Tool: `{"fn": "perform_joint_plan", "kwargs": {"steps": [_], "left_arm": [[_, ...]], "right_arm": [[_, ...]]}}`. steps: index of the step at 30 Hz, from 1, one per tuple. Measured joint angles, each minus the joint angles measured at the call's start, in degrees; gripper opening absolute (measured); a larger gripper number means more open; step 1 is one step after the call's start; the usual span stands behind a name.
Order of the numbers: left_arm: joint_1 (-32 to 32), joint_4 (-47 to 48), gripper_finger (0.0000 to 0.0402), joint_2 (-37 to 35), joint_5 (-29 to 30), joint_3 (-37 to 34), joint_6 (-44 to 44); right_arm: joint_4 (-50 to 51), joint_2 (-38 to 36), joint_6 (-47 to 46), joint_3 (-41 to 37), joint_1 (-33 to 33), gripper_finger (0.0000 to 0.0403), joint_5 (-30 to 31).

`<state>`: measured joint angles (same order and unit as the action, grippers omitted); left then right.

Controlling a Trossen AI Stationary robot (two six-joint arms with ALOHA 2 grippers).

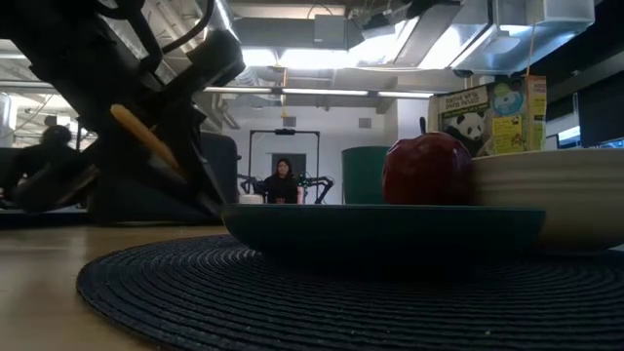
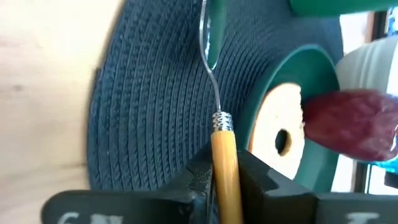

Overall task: Arrange a breakfast setting
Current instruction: Put the spoon on the dark blue placemat to the left of the green plate, then return to Home Position

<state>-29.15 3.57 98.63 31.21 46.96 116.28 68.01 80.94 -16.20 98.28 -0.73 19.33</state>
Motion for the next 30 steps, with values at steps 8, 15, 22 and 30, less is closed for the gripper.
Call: {"fn": "perform_joint_plan", "kwargs": {"steps": [8, 15, 22, 30], "left_arm": [[-0.5, -0.7, 0.012, 0.0, -4.4, 0.0, -1.1], [-0.5, -1.7, 0.019, -0.5, -7.1, 0.0, -1.5], [0.1, -1.3, 0.02, -5.4, -5.3, 0.0, -8.3], [4.9, -3.2, 0.0198, -19.6, 0.5, 0.0, -35.4]], "right_arm": [[1.0, -2.1, -0.1, 0.0, 0.0, 0.0207, 0.7], [2.1, -4.1, -0.5, -2.7, 0.0, 0.0207, 1.0], [0.2, -8.8, -4.4, -11.1, 0.0, 0.0207, -0.1], [-30.7, -22.4, -6.4, -29.8, 0.0, 0.0207, -15.5]]}}
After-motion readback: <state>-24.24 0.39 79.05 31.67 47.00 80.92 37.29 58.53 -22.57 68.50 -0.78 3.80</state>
